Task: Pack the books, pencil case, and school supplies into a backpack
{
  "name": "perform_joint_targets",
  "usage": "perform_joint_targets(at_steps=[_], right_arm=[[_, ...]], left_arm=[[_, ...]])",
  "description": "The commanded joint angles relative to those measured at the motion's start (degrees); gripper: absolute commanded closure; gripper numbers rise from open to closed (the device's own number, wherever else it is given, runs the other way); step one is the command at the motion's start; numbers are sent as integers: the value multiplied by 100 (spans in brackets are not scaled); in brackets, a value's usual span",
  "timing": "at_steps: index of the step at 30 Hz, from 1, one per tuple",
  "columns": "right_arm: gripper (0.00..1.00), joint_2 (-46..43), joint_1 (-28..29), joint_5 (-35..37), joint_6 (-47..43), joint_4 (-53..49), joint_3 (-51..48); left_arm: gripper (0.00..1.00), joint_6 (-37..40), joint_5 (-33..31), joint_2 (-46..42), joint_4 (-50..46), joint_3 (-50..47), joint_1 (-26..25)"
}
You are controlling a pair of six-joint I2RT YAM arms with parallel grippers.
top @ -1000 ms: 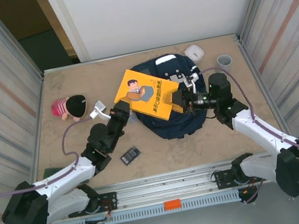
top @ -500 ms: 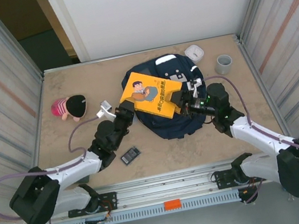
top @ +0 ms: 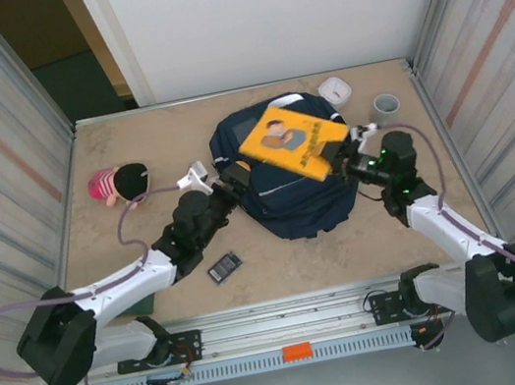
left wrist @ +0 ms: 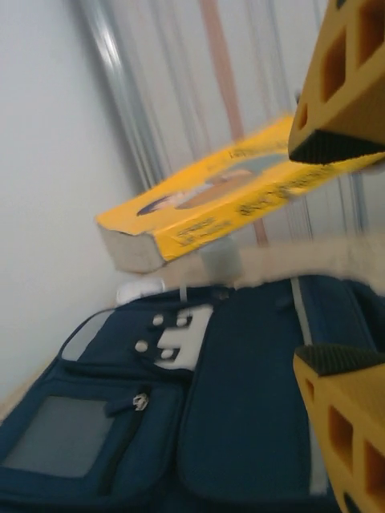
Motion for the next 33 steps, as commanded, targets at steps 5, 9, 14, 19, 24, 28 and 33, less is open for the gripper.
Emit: perform_joint_targets(at_steps=[5,9,14,19,24,28,33], right_arm=[[100,-270,-1512,-610,-1744,-1710,881],[100,-317,-2007,-565,-2128,-2138,1021],[100,-447,-2142,-454,-2541,-2621,1103],[100,-725,-2145,-503,-2917,-2812,1085],[100,-882,-2178,-357,-3284,-3285,1149],[100,-912,-2186,-85,-3464,-3615,1151],[100,-1006,-2190,111,-3611,-3838,1189]], left_arm=[[25,3909,-58,30,-2429,1220,-76],[23,5807,440,968,-3073,2044,-120],[17,7588,963,2694,-4095,3532,-375],[14,7957,1240,3906,-4502,4722,-447],[10,8120,1760,4420,-4481,5168,-443],[9,8292,1390,4871,-4614,5598,-442],[21,8493,925,5368,-4382,5707,-388]])
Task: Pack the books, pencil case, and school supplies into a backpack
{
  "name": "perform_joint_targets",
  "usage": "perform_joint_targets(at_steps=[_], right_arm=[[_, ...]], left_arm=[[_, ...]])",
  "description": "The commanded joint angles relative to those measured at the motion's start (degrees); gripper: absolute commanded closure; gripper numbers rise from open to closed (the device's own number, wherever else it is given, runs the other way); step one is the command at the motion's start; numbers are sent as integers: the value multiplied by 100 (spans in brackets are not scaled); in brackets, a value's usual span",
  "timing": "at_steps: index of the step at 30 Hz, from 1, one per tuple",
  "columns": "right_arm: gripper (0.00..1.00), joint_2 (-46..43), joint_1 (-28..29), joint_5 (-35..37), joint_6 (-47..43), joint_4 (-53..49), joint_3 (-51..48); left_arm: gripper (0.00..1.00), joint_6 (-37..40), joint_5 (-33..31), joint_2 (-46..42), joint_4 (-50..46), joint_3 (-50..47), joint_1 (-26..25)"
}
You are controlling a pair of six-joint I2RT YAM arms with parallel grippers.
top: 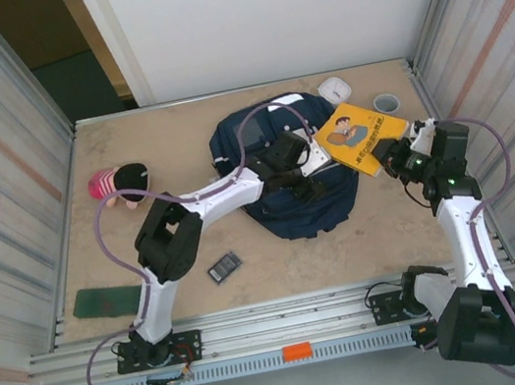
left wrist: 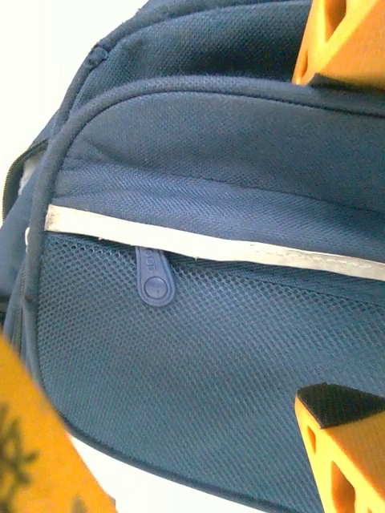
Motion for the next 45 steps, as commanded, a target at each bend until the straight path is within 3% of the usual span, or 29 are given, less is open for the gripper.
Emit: perform_joint_targets(at_steps=[1,5,6,8,14,18,24,34,38,42,45], right_arm=[[100,-306,-48,156,-359,-53,340],[100,-693,-45,851,-596,-387,376],[100,-810,-45,989,-635,-394,349],[100,-903,-46,1102,-674,-389,337],[100,-493,-36,491,-539,-120,357],[100,-579,-14,463,-513,-68,339],[100,-1112,-17,1436,-1190,-1467,1080],[100,-1160,188,644,-1735,-3436,1748],[100,-1250,548,-132,-1296,-3422,1302],[100,-1449,1375,352,-732,-2983,825],[100,-1480,2060,458,21,-1871,350]], left_arm=[[31,334,-485,299,-61,133,73],[81,55,-573,-87,-136,-154,60],[91,-102,-637,-357,-38,-360,48],[100,-402,-690,-895,259,-934,5],[100,-1577,-981,-1886,52,-1801,-84],[100,-2074,-975,-2339,-59,-2032,-93],[100,-2256,-936,-2618,-244,-1438,138],[100,-2267,-616,-2765,-559,-550,430],[100,-2327,-390,-2839,-516,-407,577],[100,-2430,-288,-2805,-334,-389,715],[100,-2709,90,-2753,-169,-435,878]])
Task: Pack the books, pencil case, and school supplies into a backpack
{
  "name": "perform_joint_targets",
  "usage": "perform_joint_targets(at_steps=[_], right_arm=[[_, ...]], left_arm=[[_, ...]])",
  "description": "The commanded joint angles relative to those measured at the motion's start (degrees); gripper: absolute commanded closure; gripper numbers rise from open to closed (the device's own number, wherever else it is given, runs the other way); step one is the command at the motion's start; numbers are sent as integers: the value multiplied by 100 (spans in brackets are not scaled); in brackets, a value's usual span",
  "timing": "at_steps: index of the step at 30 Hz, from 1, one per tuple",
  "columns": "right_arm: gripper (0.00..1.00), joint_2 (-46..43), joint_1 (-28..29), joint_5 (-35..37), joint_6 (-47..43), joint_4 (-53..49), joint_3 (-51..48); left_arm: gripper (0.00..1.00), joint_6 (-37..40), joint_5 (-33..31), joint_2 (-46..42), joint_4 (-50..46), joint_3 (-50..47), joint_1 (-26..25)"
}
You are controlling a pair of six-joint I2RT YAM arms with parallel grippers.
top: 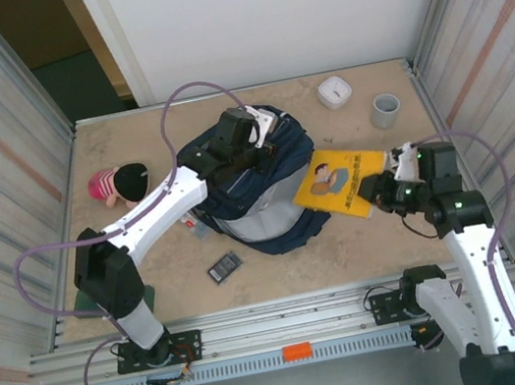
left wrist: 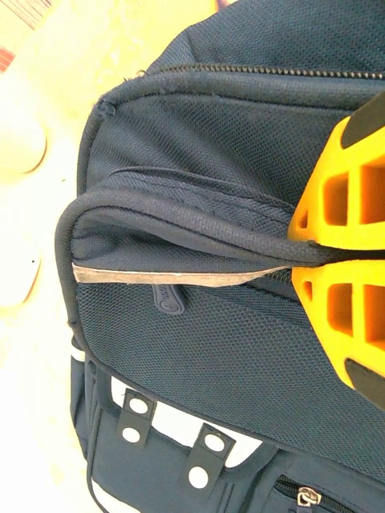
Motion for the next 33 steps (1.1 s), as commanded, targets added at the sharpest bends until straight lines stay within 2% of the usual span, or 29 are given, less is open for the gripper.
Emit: perform_joint_targets(at_steps=[1,5,8,16,24,33], right_arm=[[100,-86,611,-95,1106,1711,-403],[100,125,1136,196,2309,3740,-1321],[100,269,1455,1030,3079,5236,-1935],[100,1506,2224,2282,3665,7483,-2138],[100,3122,2939,3381,3562,8294,-1520],[100,5572,3300,3835,3603,9409,-351]], left_arm=[[100,-362,401,-341,627,224,134],[100,-368,623,-327,687,280,143],[100,-358,808,-336,730,310,158],[100,-547,1392,-279,914,384,256],[100,-662,1804,-246,1162,348,346],[100,-710,2135,-231,1334,368,387]])
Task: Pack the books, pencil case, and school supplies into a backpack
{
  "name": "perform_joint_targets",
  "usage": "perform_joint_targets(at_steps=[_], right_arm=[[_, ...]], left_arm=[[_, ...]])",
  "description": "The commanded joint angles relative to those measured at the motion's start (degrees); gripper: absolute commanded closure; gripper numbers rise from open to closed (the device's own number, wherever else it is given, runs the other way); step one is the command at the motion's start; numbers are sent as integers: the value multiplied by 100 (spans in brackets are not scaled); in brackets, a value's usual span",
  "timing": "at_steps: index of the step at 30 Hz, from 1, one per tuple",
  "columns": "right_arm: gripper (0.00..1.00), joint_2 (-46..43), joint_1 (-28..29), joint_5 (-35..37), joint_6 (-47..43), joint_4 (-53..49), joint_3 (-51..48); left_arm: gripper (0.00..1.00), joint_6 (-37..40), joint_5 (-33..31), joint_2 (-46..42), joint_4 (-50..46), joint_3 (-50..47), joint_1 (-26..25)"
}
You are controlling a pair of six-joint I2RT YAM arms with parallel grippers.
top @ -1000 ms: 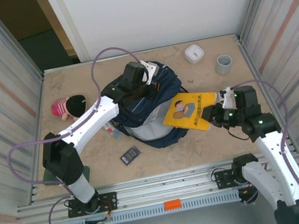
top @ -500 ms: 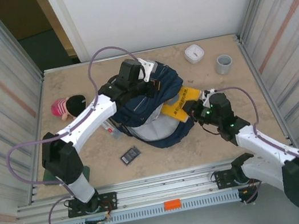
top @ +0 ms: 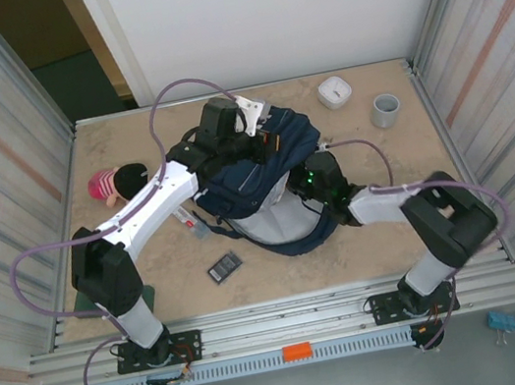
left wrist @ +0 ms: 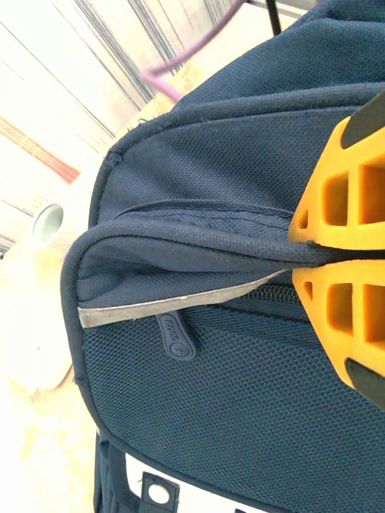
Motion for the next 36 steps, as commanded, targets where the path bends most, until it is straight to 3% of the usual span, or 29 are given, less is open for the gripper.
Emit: perform_joint_targets(at_steps=[1,6,11,17,19,20,30,36], right_arm=[[100,604,59,331,47,1089,540],[98,1410,136,432,271,948,955],[78,1599,171,188,476,779,837],[58,1148,239,148,417,786,59],[43,906,235,136,385,669,-154],[40,757,234,113,313,567,-237],[35,-944,135,-86,-103,-1402,-728],[36,-2689,-160,-288,-949,-2985,-880]], left_arm=[[100,-33,359,-230,733,305,15],[100,-23,274,-226,693,279,83],[100,16,34,-250,638,179,141],[100,103,-280,-309,640,25,178],[100,152,-410,-310,604,15,189],[100,188,-458,-305,584,1,189],[100,355,-699,-270,484,-133,243],[100,359,-664,-335,485,-320,244]])
